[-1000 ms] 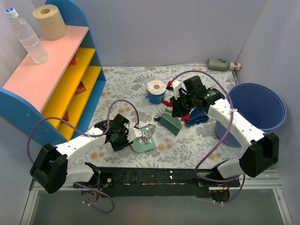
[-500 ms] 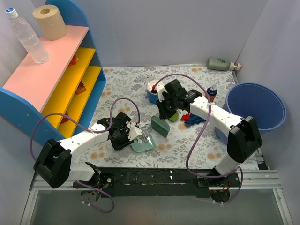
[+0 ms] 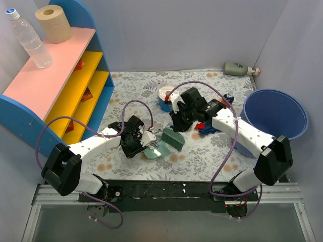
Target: Sweep away the paper scraps from the table
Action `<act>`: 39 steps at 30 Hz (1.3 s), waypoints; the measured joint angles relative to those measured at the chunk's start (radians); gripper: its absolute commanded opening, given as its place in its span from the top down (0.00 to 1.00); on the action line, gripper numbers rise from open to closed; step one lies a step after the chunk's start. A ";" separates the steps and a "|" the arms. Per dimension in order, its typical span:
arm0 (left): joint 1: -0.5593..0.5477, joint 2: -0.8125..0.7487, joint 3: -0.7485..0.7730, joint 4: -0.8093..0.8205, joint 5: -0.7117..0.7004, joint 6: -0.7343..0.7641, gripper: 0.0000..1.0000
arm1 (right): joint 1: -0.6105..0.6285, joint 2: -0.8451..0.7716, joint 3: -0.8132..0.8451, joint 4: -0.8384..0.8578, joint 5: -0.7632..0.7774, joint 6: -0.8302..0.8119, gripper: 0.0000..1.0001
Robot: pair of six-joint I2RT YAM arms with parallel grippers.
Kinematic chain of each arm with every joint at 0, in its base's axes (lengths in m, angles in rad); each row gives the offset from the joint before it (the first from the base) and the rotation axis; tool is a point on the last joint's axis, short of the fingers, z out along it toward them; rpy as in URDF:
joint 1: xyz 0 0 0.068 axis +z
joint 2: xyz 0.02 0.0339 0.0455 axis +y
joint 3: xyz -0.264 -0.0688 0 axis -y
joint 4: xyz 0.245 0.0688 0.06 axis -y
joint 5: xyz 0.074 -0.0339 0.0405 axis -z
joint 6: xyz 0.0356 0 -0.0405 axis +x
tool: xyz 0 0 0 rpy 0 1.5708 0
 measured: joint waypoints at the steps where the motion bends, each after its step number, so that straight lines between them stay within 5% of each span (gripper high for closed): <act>1: 0.000 -0.001 0.000 0.000 -0.002 0.000 1.00 | 0.000 -0.007 0.003 -0.004 0.003 -0.006 0.99; 15: 0.000 -0.033 -0.002 -0.048 -0.014 -0.014 1.00 | -0.001 0.141 0.113 0.048 0.209 -0.072 0.99; 18: 0.000 -0.033 -0.002 -0.068 -0.015 -0.021 0.78 | -0.001 0.204 0.139 0.084 0.211 -0.070 0.99; 21: 0.000 -0.037 -0.005 -0.074 -0.028 -0.026 0.70 | -0.001 0.221 0.152 0.097 0.197 -0.065 0.99; 28: 0.000 -0.059 -0.027 -0.081 -0.049 -0.032 0.79 | 0.000 0.221 0.152 0.097 0.156 -0.048 0.99; 29: 0.000 -0.059 -0.031 -0.081 -0.049 -0.032 0.84 | 0.001 0.221 0.152 0.097 0.142 -0.045 0.99; 30: 0.000 -0.059 -0.034 -0.083 -0.049 -0.032 1.00 | 0.003 0.221 0.151 0.098 0.129 -0.044 0.99; 39: 0.000 -0.052 -0.034 -0.082 -0.046 -0.033 1.00 | 0.055 0.171 0.083 0.112 0.040 -0.044 0.99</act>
